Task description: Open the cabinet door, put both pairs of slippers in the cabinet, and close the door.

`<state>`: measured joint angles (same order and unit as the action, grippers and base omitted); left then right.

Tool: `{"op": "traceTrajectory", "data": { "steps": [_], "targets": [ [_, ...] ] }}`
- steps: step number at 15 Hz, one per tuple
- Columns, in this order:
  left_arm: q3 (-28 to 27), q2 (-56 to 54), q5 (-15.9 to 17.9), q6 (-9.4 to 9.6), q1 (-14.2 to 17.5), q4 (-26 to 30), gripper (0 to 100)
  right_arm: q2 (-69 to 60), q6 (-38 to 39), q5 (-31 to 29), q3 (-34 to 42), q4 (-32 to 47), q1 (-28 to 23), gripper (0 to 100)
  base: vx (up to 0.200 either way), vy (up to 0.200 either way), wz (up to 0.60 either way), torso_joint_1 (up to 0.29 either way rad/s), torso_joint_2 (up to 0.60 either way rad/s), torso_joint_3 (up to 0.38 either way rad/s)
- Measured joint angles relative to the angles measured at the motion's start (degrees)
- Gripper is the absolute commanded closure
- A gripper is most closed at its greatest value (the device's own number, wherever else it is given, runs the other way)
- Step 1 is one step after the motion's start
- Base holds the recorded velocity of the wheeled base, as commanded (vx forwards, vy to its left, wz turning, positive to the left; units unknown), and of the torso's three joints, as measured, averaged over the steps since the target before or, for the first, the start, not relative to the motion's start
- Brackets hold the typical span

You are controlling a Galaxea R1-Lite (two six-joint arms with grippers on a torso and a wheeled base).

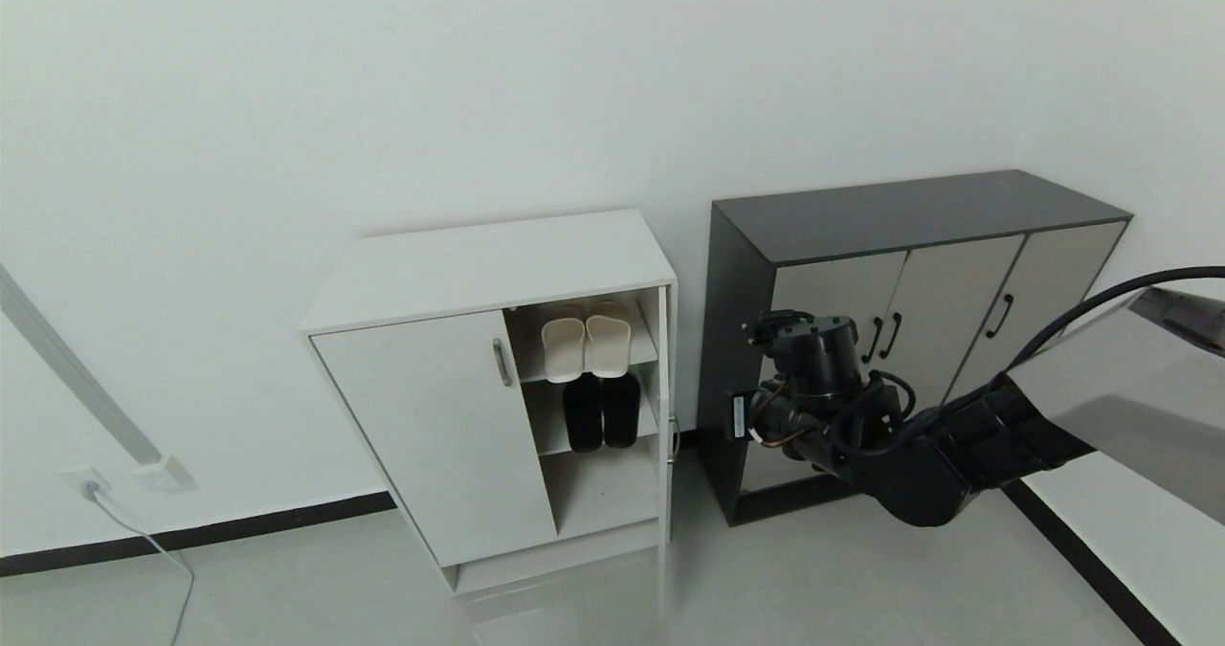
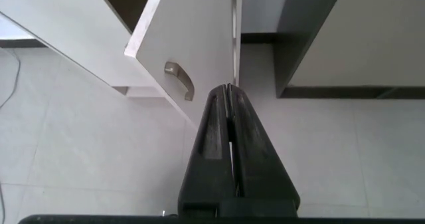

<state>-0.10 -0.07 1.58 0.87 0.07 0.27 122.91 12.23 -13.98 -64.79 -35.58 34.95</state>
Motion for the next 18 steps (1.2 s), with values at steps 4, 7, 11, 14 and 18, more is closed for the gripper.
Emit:
{"op": "traceTrajectory", "data": {
  "steps": [4, 7, 11, 14, 18],
  "targets": [
    [-0.01, 0.0, -0.02, -0.05, 0.0, -0.02, 100, 1.18, -0.63, 0.02, -0.3, -2.4, -1.27, 100, 0.0, 0.0, 0.0, 0.0, 0.0, 0.0],
    [0.02, 0.0, 0.02, -0.02, 0.0, -0.02, 100, 3.06, -2.38, -0.07, -0.56, -5.44, -3.95, 100, 0.0, 0.0, 0.0, 0.0, 0.0, 0.0],
    [0.0, 0.0, -0.02, -0.05, 0.0, 0.0, 100, 4.94, -3.39, -0.02, -2.44, -4.51, -7.41, 100, 0.0, 0.0, 0.0, 0.0, 0.0, 0.0],
    [0.0, 0.0, 0.0, 0.0, 0.0, 0.0, 100, 7.11, -3.58, 0.02, -4.66, -3.8, -8.03, 100, 0.0, 0.0, 0.0, 0.0, 0.0, 0.0],
    [0.0, 0.0, 0.0, 0.02, 0.0, 0.0, 100, 10.5, -3.61, 0.02, -7.89, -3.68, -7.89, 100, 0.0, 0.0, 0.0, 0.0, 0.0, 0.0]
  ]
}}
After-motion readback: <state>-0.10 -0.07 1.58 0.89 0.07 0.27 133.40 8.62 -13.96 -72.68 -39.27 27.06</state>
